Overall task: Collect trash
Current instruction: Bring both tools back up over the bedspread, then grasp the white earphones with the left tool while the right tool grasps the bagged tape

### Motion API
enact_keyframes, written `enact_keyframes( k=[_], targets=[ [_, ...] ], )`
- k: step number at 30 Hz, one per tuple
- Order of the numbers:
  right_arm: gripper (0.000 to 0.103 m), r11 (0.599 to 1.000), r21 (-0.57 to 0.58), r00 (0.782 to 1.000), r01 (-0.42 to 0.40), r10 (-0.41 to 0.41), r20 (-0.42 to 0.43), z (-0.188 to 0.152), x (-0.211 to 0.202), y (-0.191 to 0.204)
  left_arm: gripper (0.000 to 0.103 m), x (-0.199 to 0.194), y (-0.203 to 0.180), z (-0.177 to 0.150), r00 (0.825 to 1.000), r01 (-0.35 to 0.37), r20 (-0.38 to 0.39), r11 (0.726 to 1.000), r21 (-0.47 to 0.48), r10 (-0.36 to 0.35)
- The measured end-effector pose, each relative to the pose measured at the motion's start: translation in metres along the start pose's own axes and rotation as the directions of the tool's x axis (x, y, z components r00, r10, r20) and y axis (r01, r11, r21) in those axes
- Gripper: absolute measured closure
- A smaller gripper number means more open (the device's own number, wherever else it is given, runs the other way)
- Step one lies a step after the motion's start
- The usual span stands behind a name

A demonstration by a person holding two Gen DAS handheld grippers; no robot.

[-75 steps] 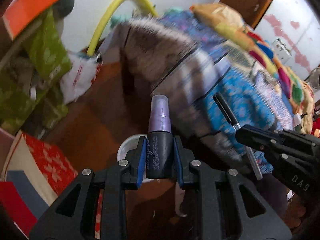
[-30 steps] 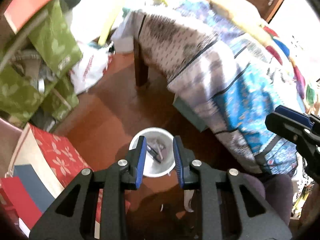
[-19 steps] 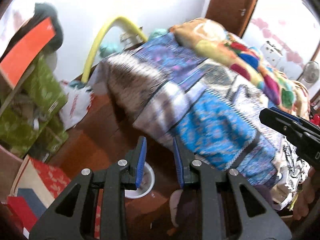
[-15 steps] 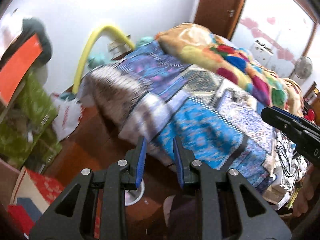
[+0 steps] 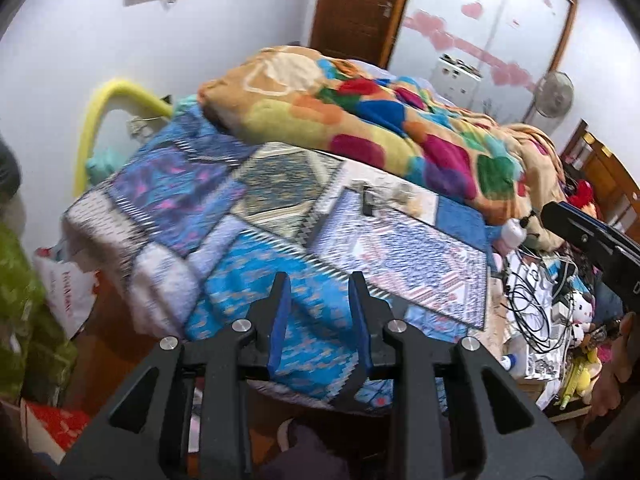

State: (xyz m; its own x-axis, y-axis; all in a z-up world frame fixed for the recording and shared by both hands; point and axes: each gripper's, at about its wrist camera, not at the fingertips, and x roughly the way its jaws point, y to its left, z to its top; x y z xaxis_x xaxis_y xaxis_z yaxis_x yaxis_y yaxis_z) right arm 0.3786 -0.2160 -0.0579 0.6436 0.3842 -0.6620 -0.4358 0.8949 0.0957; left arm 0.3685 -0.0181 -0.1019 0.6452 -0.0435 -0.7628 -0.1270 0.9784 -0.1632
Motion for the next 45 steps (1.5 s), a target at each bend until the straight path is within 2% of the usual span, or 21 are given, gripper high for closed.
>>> enact_keyframes(
  k=[5,9,10,11,13,21,25,30,31,33,35,38,45],
  targets=[
    [0.068,0.998,0.059,1.000,0.021,-0.019,-0.022,0.006,0.023,-0.047,0.068,0.040,-0.034,0.018,0.998,0.051,-0.043,0.998,0.043,-0.049],
    [0.067,0.998,0.056,1.000,0.012,-0.011,-0.028,0.006,0.046,-0.074,0.061,0.081,-0.056,0.034,0.996,0.060,-0.075,0.995,0.083,-0.054],
    [0.059,0.999,0.052,0.999,0.015,-0.013,-0.033,0.006,0.054,-0.078,0.055,0.090,-0.059,0.037,0.995,0.063,-0.080,0.994,0.084,-0.056],
    [0.046,0.999,0.051,0.999,0.019,-0.017,-0.037,0.006,0.062,-0.081,0.048,0.099,-0.061,0.039,0.995,0.065,-0.087,0.995,0.080,-0.058],
    [0.037,0.998,0.057,0.999,0.033,-0.031,-0.036,0.004,0.079,-0.090,0.046,0.123,-0.062,0.043,0.992,0.076,-0.104,0.995,0.059,-0.069],
    [0.037,0.995,0.079,0.989,0.053,-0.041,-0.145,0.002,0.180,-0.118,0.046,0.205,-0.058,0.048,0.980,0.073,-0.189,0.997,0.037,-0.065],
    [0.037,0.994,0.101,0.977,0.041,-0.019,-0.212,-0.002,0.231,-0.129,0.046,0.235,-0.058,0.051,0.977,0.064,-0.205,0.996,0.055,-0.051],
    [0.037,0.994,0.106,0.966,0.004,0.024,-0.258,-0.005,0.269,-0.133,0.046,0.266,-0.064,0.060,0.973,0.082,-0.221,0.993,0.079,-0.063],
    [0.037,0.995,0.097,0.964,0.003,0.022,-0.264,-0.006,0.274,-0.133,0.046,0.269,-0.066,0.062,0.973,0.085,-0.222,0.993,0.083,-0.065],
    [0.048,0.997,0.082,0.966,0.008,0.013,-0.257,-0.008,0.278,-0.133,0.046,0.277,-0.071,0.068,0.973,0.093,-0.219,0.991,0.098,-0.069],
    [0.072,0.998,0.061,0.966,0.000,0.015,-0.257,-0.011,0.278,-0.133,0.046,0.284,-0.075,0.072,0.973,0.107,-0.217,0.988,0.107,-0.082],
    [0.078,0.997,0.080,0.973,0.011,0.008,-0.232,-0.016,0.267,-0.140,0.046,0.296,-0.083,0.076,0.971,0.115,-0.223,0.985,0.127,-0.085],
    [0.079,0.992,0.121,0.978,0.028,-0.002,-0.209,-0.022,0.237,-0.154,0.046,0.323,-0.104,0.086,0.980,0.086,-0.192,0.983,0.162,-0.054]
  ],
)
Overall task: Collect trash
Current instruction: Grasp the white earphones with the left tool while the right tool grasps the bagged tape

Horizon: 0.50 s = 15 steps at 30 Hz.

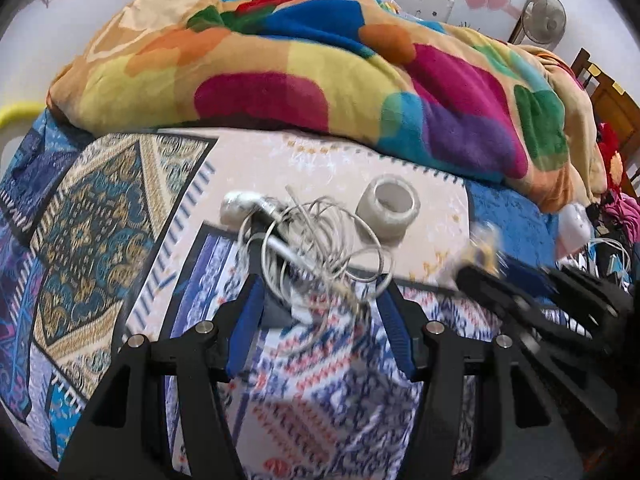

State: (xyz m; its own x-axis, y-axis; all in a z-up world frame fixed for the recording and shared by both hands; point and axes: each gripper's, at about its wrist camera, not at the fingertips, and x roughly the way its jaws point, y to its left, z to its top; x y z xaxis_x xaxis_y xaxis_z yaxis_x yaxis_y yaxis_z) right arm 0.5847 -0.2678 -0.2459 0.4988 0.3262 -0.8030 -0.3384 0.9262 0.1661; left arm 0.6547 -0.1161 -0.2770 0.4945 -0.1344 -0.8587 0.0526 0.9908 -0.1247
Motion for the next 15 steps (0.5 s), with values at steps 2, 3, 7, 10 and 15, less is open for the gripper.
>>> enact_keyframes(
  k=[2,3,7,10,15],
  targets=[
    [0.079,1.000,0.000,1.000,0.001,-0.001,0.002,0.001,-0.007,-0.001,0.067,0.001,-0.001,0.004,1.000,0.019,0.008,1.000,0.001,-0.019],
    [0.079,1.000,0.001,1.000,0.003,-0.003,0.004,0.001,-0.010,-0.001,0.078,0.000,0.000,0.006,0.998,0.056,0.005,0.998,-0.006,-0.056],
    [0.079,1.000,0.007,1.000,-0.002,0.002,0.019,0.004,-0.022,0.004,0.099,-0.012,0.007,0.009,0.996,0.085,0.019,0.996,-0.028,-0.084],
    [0.079,1.000,0.003,0.999,-0.012,0.012,0.037,0.006,-0.032,0.012,0.100,-0.033,0.016,0.009,0.992,0.118,0.040,0.992,-0.052,-0.116],
    [0.079,1.000,-0.017,0.998,-0.024,0.025,0.061,0.009,-0.052,0.030,0.100,-0.072,0.024,0.009,0.990,0.124,0.076,0.990,-0.067,-0.119]
  ],
)
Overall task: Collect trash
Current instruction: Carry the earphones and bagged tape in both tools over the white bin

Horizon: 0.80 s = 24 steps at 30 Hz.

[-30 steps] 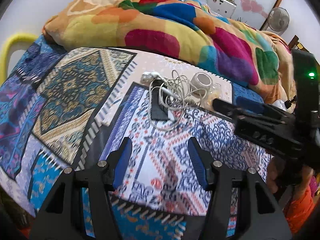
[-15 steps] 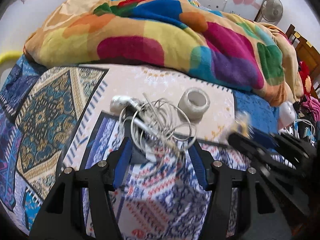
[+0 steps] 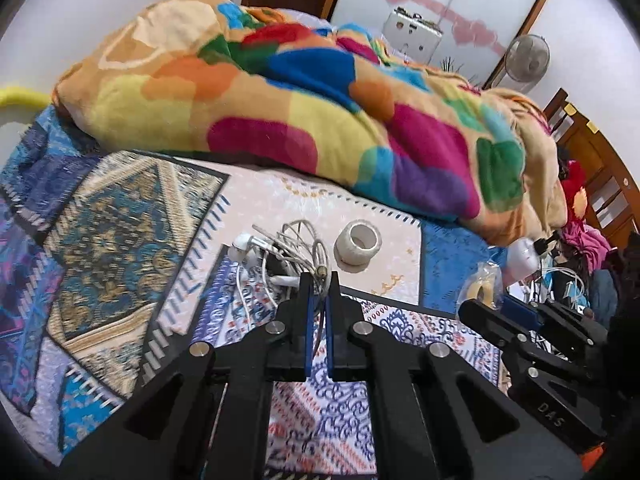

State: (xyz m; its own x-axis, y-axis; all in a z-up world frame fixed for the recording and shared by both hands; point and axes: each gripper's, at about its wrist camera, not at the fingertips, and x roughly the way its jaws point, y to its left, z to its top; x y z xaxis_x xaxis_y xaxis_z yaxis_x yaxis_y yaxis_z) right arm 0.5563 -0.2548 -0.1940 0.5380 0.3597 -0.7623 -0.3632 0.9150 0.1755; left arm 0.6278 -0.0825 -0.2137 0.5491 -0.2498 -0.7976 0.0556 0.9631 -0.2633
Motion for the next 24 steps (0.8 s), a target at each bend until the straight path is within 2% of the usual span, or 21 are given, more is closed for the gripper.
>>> enact_keyframes(
  k=[11,24],
  targets=[
    [0.079,0.998,-0.054,0.999,-0.012,0.014,0.039,0.000,-0.050,0.036,0.100,-0.075,-0.003,-0.019,0.998,-0.033,0.049,0.999,0.034,0.032],
    [0.079,0.992,-0.119,0.996,-0.043,0.051,0.072,-0.013,-0.113,0.090,0.100,-0.168,0.019,-0.073,0.993,-0.067,0.093,0.997,-0.025,0.069]
  ],
)
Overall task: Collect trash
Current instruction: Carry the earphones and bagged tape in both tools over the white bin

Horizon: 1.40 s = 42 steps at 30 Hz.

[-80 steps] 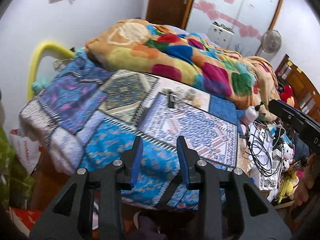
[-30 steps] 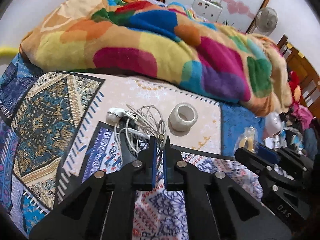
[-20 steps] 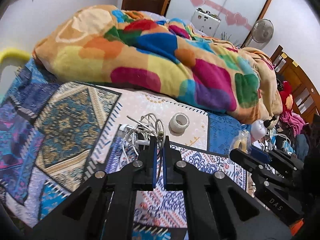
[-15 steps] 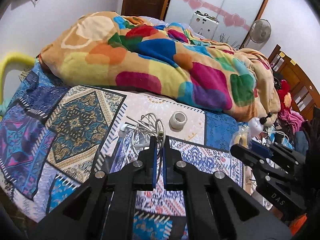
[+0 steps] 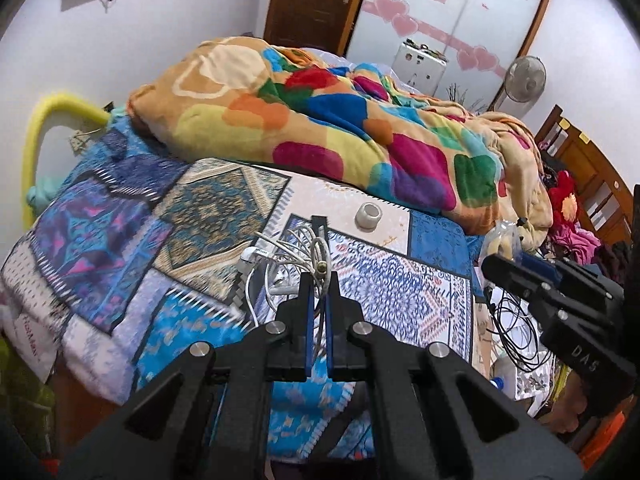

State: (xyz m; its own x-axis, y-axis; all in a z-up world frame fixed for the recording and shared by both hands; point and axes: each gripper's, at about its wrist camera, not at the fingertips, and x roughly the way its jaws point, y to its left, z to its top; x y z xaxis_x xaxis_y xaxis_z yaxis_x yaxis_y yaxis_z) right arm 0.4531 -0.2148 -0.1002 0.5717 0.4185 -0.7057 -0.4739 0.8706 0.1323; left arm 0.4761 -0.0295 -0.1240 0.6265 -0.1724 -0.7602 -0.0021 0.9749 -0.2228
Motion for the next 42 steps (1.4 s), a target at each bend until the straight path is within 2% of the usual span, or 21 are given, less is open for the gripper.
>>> enact_keyframes(
  k=[14,27,35,42],
  targets=[
    [0.079,0.988,-0.127,0.996,-0.086,0.088,0.014,-0.029,-0.053,0.110,0.100,-0.126,0.062,-0.080,0.987,-0.136,0.069,0.986,-0.098,0.143],
    [0.079,0.948,-0.254,0.982,-0.190,0.180,-0.060,-0.070,-0.058,0.223,0.100,-0.205,0.134,-0.162,0.969,-0.213,0.078,0.953,-0.216,0.234],
    [0.079,0.902,-0.340,0.963,-0.267,0.232,-0.140,-0.099,-0.038,0.295,0.100,-0.225,0.189,-0.214,0.954,-0.283,0.008,0.914,-0.289,0.298],
    [0.079,0.869,-0.357,0.927,-0.342,0.249,-0.281,-0.122,0.006,0.338,0.100,-0.211,0.235,-0.261,0.943,-0.331,-0.102,0.877,-0.348,0.316]
  ],
)
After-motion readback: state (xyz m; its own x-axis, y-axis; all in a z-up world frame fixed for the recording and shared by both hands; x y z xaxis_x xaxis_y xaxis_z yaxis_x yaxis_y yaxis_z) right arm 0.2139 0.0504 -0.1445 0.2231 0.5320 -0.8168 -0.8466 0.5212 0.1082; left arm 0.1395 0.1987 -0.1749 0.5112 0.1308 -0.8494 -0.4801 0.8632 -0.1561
